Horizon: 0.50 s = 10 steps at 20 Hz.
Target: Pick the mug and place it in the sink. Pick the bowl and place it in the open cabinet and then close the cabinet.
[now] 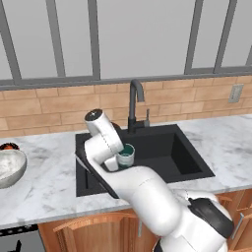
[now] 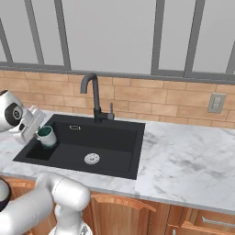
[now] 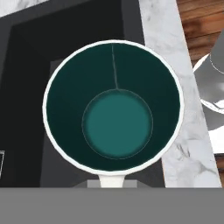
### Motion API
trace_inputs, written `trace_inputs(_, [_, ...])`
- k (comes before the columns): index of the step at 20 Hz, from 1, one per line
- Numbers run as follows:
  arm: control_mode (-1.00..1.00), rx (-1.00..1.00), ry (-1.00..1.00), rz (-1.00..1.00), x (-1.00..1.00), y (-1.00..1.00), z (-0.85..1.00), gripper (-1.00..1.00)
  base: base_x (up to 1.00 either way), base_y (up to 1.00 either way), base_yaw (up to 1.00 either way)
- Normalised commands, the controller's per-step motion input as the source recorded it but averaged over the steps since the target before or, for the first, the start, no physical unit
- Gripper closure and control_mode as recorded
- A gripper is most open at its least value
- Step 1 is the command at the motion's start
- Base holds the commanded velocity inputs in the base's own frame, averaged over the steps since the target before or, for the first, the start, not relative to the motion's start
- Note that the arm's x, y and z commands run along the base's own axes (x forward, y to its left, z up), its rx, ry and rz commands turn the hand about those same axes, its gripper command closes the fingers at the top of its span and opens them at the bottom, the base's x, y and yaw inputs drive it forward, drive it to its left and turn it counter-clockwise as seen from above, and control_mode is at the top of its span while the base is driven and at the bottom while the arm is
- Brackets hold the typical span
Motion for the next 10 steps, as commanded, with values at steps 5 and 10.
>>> trace_inputs(5, [-1.00, 0.00, 0.00, -0.01, 0.49, -0.31, 0.00, 1.00, 0.00, 0.00, 0.00])
trace_inputs(10, [-1.00, 0.00, 0.00, 0.00, 0.49, -0.28, 0.00, 1.00, 0.00, 0.00, 0.00])
